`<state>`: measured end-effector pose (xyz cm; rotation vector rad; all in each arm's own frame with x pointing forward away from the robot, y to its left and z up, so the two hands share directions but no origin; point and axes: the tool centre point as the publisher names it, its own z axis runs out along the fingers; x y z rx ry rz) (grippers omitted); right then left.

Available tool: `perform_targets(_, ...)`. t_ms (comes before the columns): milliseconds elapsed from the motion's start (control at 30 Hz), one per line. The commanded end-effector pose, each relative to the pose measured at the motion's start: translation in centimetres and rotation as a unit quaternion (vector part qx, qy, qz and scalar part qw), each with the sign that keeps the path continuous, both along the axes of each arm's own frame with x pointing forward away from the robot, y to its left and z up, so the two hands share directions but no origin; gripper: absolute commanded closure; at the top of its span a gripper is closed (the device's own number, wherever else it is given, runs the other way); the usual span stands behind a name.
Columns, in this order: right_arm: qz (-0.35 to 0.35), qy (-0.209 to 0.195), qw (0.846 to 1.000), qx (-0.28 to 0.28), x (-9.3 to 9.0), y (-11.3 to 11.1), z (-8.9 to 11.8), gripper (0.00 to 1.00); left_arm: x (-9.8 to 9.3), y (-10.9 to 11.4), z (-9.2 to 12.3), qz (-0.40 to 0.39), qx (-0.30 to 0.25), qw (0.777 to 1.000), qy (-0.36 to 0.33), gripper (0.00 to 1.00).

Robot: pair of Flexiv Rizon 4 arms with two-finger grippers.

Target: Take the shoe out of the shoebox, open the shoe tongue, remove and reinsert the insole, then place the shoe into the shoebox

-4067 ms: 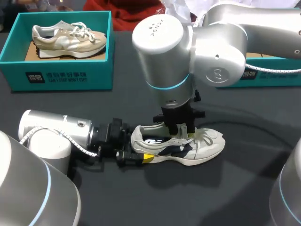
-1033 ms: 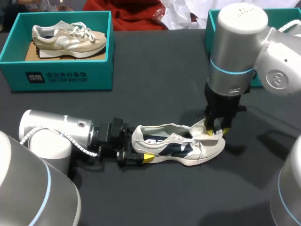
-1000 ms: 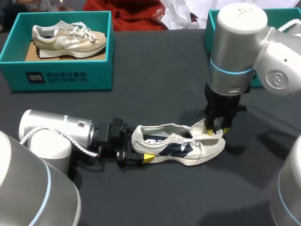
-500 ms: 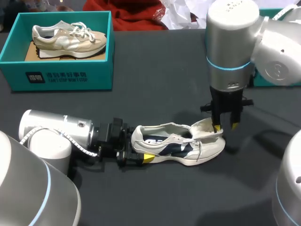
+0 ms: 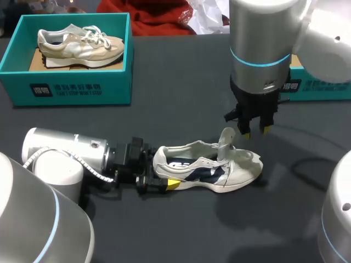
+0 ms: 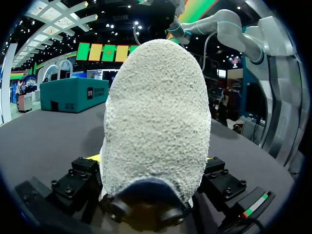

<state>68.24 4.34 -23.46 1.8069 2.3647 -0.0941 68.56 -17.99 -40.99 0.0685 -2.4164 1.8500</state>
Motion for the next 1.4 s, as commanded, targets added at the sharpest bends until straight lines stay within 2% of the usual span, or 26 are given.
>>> perform_targets(33, 0.036, -0.001, 0.999, -0.002, -0.4, 1.0, 2.1, 0.65, -0.2, -0.1, -0.4, 0.000, 0.001, 1.000, 0.000, 1.00)
perform_targets(133, 0.081, 0.009, 0.997, 0.002, -0.4, 2.4, 2.6, 0.68, -0.2, -0.1, -0.4, 0.000, 0.001, 1.000, 0.000, 1.00)
perform_targets(200, 0.110, 0.016, 0.994, 0.001, -0.4, 3.4, 2.8, 0.76, -0.2, -0.1, -0.4, 0.000, 0.001, 1.000, 0.000, 1.00)
perform_targets(233, 0.122, 0.019, 0.992, -0.002, -0.4, 4.0, 2.9, 0.82, -0.2, -0.1, -0.4, 0.000, 0.001, 1.000, 0.000, 1.00)
perform_targets(267, 0.141, 0.023, 0.990, -0.004, -0.4, 4.6, 2.9, 0.93, -0.2, -0.1, -0.4, 0.000, 0.001, 1.000, 0.000, 1.00)
perform_targets(300, 0.164, 0.027, 0.986, 0.001, -0.6, 5.1, 3.0, 1.00, -0.2, -0.1, -0.4, 0.000, 0.001, 1.000, 0.000, 1.00)
perform_targets(500, 0.270, 0.036, 0.962, -0.008, -1.6, 9.2, 3.3, 1.00, -0.2, -0.1, -0.4, 0.000, 0.001, 1.000, 0.000, 1.00)
perform_targets(600, 0.370, 0.020, 0.929, 0.002, -2.6, 11.2, 3.4, 1.00, -0.2, -0.1, -0.4, 0.000, 0.001, 1.000, 0.000, 1.00)
perform_targets(667, 0.439, 0.005, 0.899, 0.010, -3.5, 12.3, 3.5, 1.00, -0.2, -0.1, -0.4, 0.000, 0.001, 1.000, 0.000, 1.00)
perform_targets(700, 0.451, -0.006, 0.892, 0.000, -3.9, 12.6, 3.4, 1.00, -0.2, -0.1, -0.4, 0.000, 0.001, 1.000, 0.000, 1.00)
perform_targets(1100, 0.450, -0.009, 0.893, -0.003, -4.1, 12.6, 3.5, 1.00, -0.2, -0.1, -0.4, 0.000, 0.001, 1.000, 0.000, 1.00)
perform_targets(1200, 0.483, 0.017, 0.875, -0.036, -4.3, 14.7, 2.4, 1.00, -0.2, -0.1, -0.4, 0.000, 0.001, 1.000, 0.000, 1.00)
perform_targets(1233, 0.504, 0.015, 0.863, -0.040, -4.3, 15.4, 2.1, 1.00, -0.2, -0.1, -0.4, 0.000, 0.001, 1.000, 0.000, 1.00)
perform_targets(1300, 0.524, 0.010, 0.851, -0.043, -4.2, 16.6, 1.4, 1.00, -0.2, -0.1, -0.4, 0.000, 0.001, 1.000, 0.000, 1.00)
perform_targets(1333, 0.541, 0.004, 0.840, -0.043, -4.1, 17.1, 1.1, 1.00, -0.2, -0.1, -0.4, 0.000, 0.001, 1.000, 0.000, 1.00)
perform_targets(1400, 0.552, 0.004, 0.833, -0.039, -3.8, 17.8, 0.0, 1.00, -0.2, -0.1, -0.4, 0.000, 0.001, 1.000, 0.000, 1.00)
